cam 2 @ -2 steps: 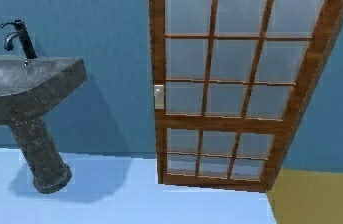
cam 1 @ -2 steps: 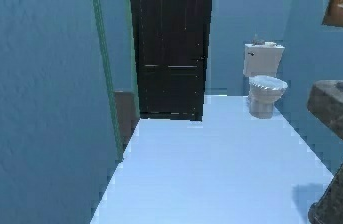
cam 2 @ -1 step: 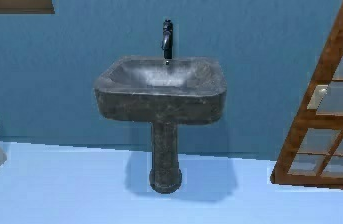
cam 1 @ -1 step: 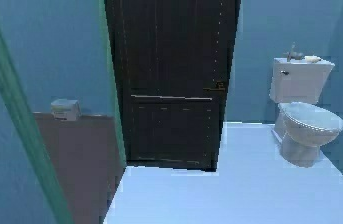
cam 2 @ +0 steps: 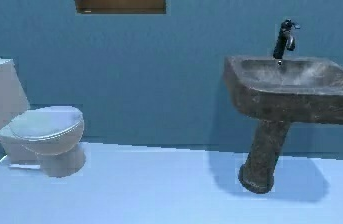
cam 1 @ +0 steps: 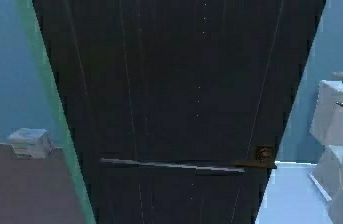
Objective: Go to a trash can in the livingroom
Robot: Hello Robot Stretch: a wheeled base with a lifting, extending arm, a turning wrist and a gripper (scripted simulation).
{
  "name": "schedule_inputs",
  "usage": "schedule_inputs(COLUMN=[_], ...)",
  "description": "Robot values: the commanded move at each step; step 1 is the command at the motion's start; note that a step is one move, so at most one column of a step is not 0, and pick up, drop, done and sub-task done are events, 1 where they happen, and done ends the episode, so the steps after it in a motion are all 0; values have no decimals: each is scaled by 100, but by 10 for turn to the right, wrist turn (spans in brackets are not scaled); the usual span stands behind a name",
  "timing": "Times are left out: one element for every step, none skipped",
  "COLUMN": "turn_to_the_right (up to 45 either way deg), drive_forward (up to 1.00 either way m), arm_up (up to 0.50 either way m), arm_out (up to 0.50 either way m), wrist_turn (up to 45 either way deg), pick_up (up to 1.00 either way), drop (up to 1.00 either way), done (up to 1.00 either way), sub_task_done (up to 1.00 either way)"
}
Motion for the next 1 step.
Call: schedule_inputs(turn_to_the_right=[90], drive_forward=[0], arm_up=[0], arm_out=[0], wrist_turn=[0], pick_up=[0], drop=[0], done=[0], sub_task_done=[0])
